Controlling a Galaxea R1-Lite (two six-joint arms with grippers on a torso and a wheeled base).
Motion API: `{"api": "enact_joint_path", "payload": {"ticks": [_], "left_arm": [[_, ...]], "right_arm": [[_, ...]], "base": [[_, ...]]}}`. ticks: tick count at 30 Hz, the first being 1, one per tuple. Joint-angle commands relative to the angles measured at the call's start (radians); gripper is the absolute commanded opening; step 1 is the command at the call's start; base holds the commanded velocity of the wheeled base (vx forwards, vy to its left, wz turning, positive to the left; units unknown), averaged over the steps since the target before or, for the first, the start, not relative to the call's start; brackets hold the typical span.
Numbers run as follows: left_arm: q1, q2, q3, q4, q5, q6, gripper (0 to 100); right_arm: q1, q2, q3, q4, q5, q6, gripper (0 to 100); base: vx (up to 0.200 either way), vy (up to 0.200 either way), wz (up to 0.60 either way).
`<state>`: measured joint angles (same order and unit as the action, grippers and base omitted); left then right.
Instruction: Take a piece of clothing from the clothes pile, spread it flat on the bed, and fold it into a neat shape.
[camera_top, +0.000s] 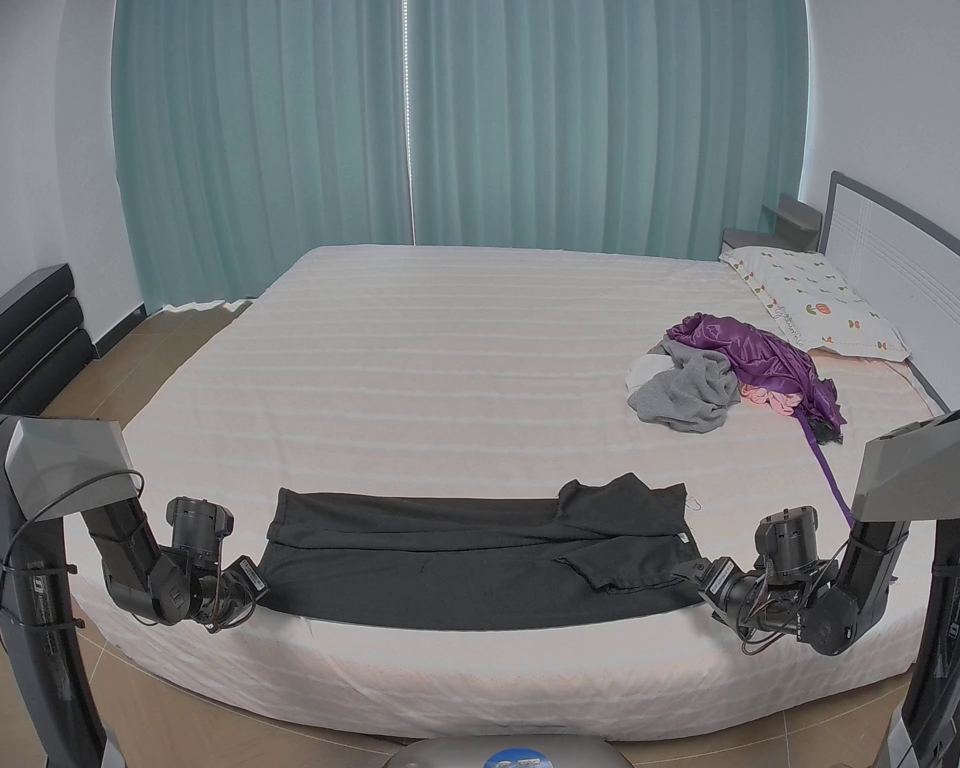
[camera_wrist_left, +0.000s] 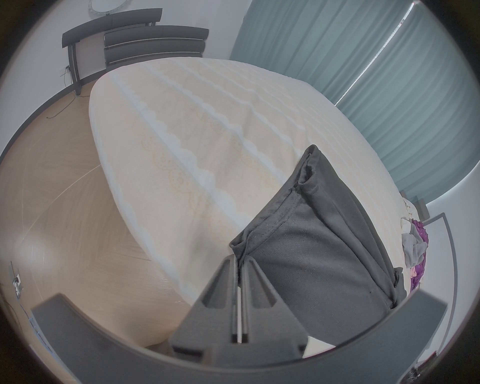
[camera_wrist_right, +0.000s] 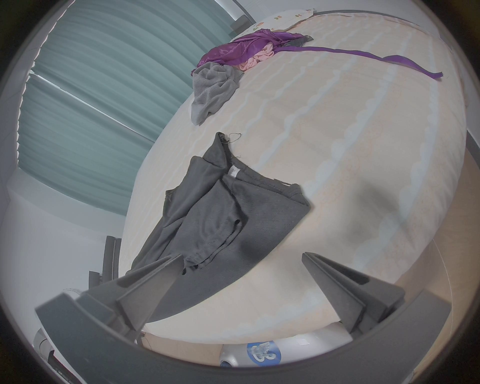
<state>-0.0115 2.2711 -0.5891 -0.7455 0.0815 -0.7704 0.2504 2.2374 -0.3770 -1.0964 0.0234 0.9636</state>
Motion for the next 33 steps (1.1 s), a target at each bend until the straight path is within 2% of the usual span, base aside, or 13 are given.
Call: {"api": "enact_joint_path", "payload": {"ticks": [1, 5, 11, 12, 15, 17, 33], "left_arm": [[0.002, -0.001, 0.002, 0.000, -0.002, -0.001, 0], [0.002, 0.004, 0.000, -0.002, -0.002, -0.001, 0], [0.001, 0.002, -0.001, -0.002, -0.003, -0.001, 0], [0.001, 0.002, -0.001, -0.002, -0.003, -0.001, 0], [-0.004, 0.001, -0.005, -0.002, -0.005, -0.003, 0], [-0.004, 0.001, -0.008, -0.002, -0.005, -0.003, 0], [0.010, -0.058, -0.006, 0.008, -0.005, -0.003, 0]], "right_arm": [[0.004, 0.039, -0.010, 0.000, -0.003, -0.002, 100], [0.001, 0.065, -0.026, -0.013, -0.013, -0.002, 100], [-0.007, 0.122, -0.097, -0.002, -0.085, -0.025, 100], [-0.007, 0.122, -0.097, -0.002, -0.085, -0.025, 0], [-0.011, 0.163, -0.112, -0.007, -0.148, -0.063, 0], [-0.011, 0.165, -0.111, -0.008, -0.161, -0.075, 0], [-0.025, 0.021, -0.008, 0.000, -0.154, -0.085, 0]], "base": [[0.000, 0.000, 0.00], [0.000, 0.000, 0.00], [0.000, 0.000, 0.00], [0.000, 0.000, 0.00], [0.000, 0.000, 0.00], [0.000, 0.000, 0.00], [0.000, 0.000, 0.00]]}}
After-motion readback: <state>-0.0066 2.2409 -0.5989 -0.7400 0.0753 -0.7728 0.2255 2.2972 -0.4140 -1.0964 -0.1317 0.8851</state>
